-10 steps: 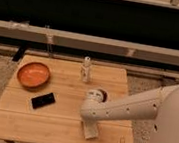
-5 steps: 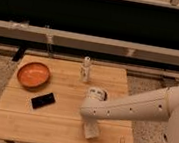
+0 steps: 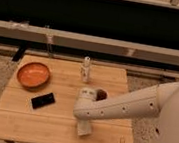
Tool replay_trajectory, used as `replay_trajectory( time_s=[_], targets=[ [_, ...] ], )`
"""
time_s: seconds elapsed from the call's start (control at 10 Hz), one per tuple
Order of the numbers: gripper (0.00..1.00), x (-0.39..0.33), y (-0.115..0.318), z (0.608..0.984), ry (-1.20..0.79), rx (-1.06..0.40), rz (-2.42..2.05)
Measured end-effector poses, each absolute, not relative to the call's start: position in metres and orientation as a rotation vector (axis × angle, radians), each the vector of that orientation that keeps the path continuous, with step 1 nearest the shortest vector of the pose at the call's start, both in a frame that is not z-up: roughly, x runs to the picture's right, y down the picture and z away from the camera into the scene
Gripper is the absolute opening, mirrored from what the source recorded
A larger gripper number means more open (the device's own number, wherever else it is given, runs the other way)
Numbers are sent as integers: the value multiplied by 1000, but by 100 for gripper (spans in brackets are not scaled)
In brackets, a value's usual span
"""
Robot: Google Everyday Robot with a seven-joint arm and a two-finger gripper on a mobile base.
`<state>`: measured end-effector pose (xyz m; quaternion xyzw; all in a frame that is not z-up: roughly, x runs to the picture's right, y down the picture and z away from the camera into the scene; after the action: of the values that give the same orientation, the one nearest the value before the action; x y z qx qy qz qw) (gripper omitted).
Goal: Wipe the white sponge on the table
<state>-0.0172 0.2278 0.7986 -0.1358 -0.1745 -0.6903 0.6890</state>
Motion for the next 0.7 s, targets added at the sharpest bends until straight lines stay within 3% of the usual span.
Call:
replay_trajectory(
  time_s=[0.7],
  targets=[
    [0, -100, 200, 810, -373, -162, -1612]
  ],
)
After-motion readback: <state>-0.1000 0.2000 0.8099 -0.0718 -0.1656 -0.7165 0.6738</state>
